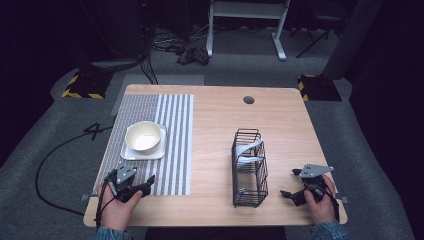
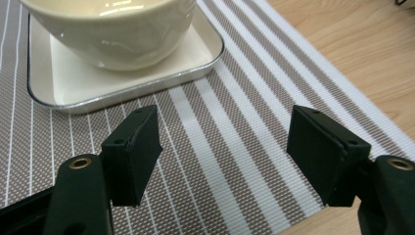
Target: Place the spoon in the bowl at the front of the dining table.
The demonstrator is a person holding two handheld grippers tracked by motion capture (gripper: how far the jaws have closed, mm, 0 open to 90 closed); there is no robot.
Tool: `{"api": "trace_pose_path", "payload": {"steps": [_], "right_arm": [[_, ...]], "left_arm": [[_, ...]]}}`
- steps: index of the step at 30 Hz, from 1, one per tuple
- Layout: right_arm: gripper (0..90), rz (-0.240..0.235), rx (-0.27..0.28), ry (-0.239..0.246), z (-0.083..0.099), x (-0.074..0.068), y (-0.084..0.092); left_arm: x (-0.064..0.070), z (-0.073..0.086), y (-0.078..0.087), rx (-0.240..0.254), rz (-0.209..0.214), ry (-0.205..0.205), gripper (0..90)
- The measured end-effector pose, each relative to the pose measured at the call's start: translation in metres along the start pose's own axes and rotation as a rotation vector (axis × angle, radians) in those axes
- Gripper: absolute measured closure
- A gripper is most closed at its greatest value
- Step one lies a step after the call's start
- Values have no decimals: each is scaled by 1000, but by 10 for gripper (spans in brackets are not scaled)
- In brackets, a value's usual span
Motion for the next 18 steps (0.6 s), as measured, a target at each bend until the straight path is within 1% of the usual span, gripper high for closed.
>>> {"api": "trace_pose_path", "payload": {"steps": [7, 10, 14, 16, 18], "right_arm": [[0, 0, 0, 0, 0, 0, 0], [0, 0, 0, 0, 0, 0, 0], [0, 0, 0, 0, 0, 0, 0], [0, 0, 0, -1, 0, 0, 0], [0, 0, 0, 0, 0, 0, 0]], "left_arm": [[6, -10, 9, 55, -6, -7, 277], [7, -11, 11, 65, -7, -9, 276], [10, -16, 16, 91, -9, -9, 275], [10, -18, 17, 96, -9, -19, 275], [11, -18, 18, 103, -9, -15, 274]]}}
Point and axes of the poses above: each handheld gripper's, and its own axes: y roughly backward along the jaws, z roughly out of its underside, x roughly to its right, the point moved 3 cm from there along -y, roughly forward along the jaws, and after that the axes turned 5 degrees about -y, right-handed, at the moved point
